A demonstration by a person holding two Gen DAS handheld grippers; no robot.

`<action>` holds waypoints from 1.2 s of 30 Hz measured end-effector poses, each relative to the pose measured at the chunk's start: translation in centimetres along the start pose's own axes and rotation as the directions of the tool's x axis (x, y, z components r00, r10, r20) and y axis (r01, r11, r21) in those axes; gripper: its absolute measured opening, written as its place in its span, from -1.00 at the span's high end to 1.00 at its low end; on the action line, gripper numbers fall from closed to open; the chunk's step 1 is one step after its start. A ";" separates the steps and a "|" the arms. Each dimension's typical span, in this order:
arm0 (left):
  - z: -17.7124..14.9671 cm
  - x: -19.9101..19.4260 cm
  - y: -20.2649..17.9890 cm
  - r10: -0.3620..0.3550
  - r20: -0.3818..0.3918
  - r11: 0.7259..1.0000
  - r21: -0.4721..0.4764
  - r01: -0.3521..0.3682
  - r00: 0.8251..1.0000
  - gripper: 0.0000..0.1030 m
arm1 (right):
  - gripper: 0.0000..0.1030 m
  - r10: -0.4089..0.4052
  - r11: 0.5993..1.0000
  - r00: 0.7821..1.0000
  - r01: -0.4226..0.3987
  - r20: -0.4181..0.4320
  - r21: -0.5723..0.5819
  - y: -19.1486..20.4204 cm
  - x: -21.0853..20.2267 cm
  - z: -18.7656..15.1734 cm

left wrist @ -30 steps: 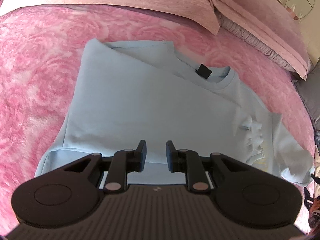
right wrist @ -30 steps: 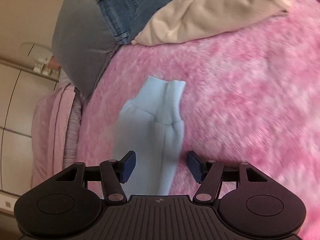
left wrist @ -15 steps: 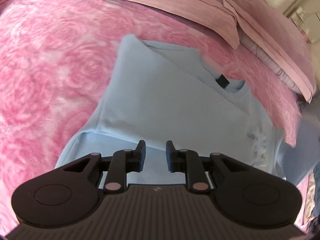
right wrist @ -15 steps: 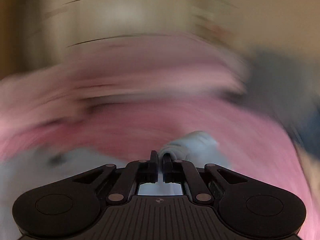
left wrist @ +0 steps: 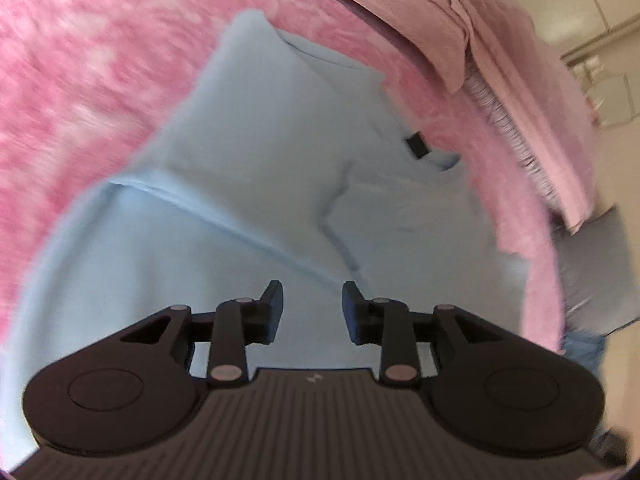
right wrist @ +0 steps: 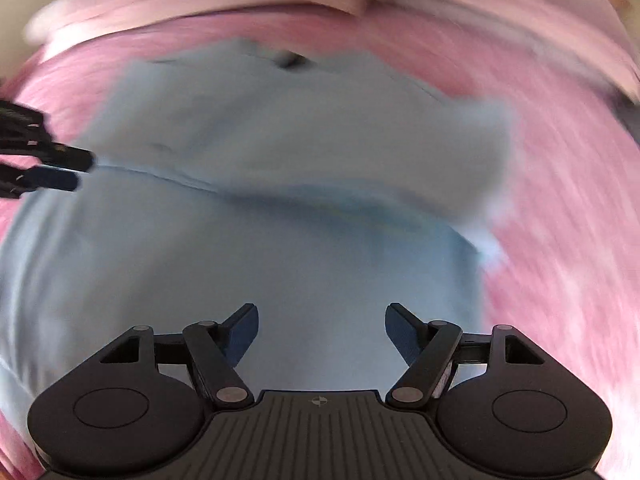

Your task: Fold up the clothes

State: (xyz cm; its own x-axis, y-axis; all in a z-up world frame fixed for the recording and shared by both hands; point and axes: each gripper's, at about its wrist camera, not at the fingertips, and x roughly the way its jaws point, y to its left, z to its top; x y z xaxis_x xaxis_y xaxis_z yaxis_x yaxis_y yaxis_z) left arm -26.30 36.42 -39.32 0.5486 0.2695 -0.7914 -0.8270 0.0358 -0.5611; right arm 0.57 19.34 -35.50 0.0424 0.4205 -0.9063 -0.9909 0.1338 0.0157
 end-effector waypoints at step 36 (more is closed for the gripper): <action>2.8 2.2 0.0 0.196 0.214 0.912 0.319 -0.258 0.957 0.86 | 0.56 -0.146 0.989 0.984 0.143 0.102 0.033 -7.3 4.0 3.3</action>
State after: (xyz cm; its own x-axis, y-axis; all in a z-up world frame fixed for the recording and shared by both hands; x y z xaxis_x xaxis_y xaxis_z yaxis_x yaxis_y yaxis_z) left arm -25.48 39.72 -40.40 0.3363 0.4706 -0.8158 -0.9350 0.2700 -0.2298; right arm 8.35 23.07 -37.85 0.1994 0.4855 -0.8512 -0.9698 0.2221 -0.1005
